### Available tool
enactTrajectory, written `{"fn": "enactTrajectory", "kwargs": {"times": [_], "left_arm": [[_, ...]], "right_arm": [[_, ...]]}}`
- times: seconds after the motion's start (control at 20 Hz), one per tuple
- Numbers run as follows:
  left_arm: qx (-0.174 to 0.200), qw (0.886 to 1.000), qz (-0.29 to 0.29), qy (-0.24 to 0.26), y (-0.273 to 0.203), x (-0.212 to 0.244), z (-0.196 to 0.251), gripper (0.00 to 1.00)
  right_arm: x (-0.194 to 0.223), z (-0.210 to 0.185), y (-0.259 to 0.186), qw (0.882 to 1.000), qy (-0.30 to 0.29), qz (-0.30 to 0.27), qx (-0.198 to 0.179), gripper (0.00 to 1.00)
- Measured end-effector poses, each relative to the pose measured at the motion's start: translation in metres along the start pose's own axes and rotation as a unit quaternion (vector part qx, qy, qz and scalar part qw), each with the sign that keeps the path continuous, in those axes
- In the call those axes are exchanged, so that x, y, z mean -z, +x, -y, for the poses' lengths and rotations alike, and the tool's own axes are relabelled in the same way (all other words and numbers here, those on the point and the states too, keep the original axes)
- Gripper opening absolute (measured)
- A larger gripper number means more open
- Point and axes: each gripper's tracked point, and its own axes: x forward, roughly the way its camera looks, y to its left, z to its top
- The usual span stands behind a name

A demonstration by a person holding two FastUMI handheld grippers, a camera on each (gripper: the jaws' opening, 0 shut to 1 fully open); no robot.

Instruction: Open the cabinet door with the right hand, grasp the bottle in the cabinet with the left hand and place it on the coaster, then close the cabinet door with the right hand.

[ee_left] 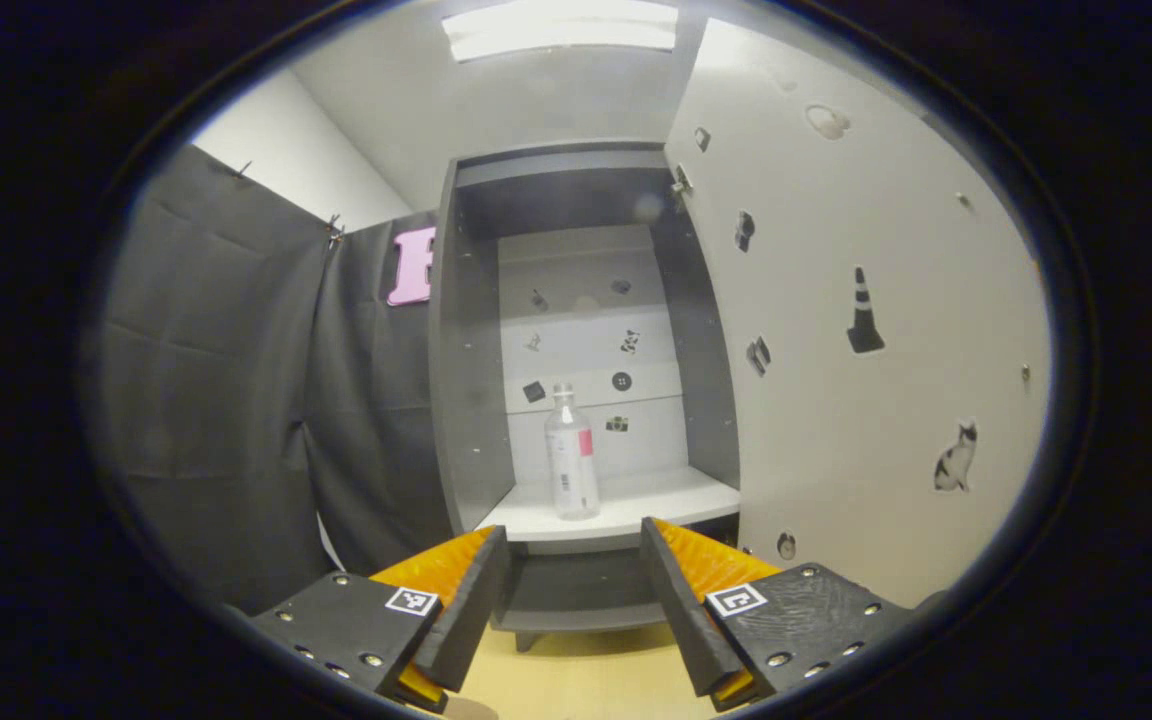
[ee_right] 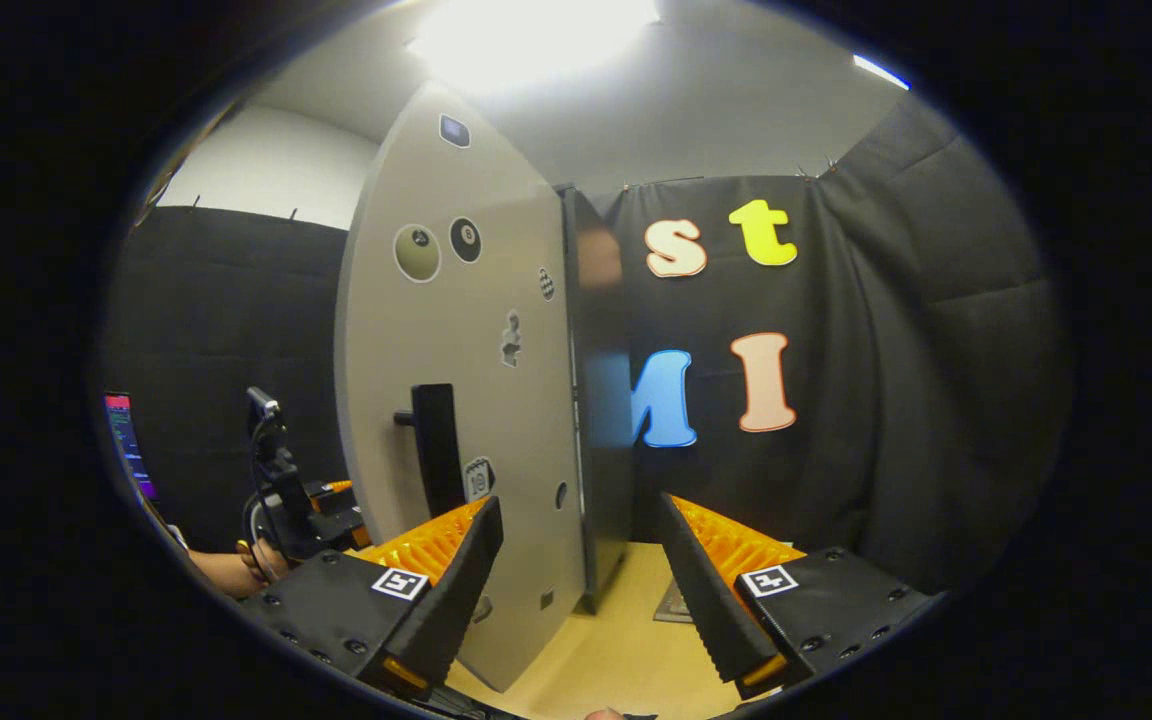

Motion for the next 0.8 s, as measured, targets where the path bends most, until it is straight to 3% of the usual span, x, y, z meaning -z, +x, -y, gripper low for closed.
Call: {"fn": "enactTrajectory", "kwargs": {"times": [0.35,0.55,0.8], "left_arm": [[0.043,0.998,0.008,-0.042,0.107,-0.027,-0.025,0.82],[0.082,0.995,-0.007,-0.054,0.169,-0.016,-0.025,0.80],[0.098,0.994,-0.014,-0.044,0.228,0.008,-0.028,0.82]], "right_arm": [[0.022,0.040,0.013,0.992,0.024,-0.019,0.121,0.98],[0.038,0.053,0.024,0.983,0.052,-0.028,0.176,0.98],[0.050,0.065,0.033,0.970,0.056,-0.038,0.233,0.98]]}}
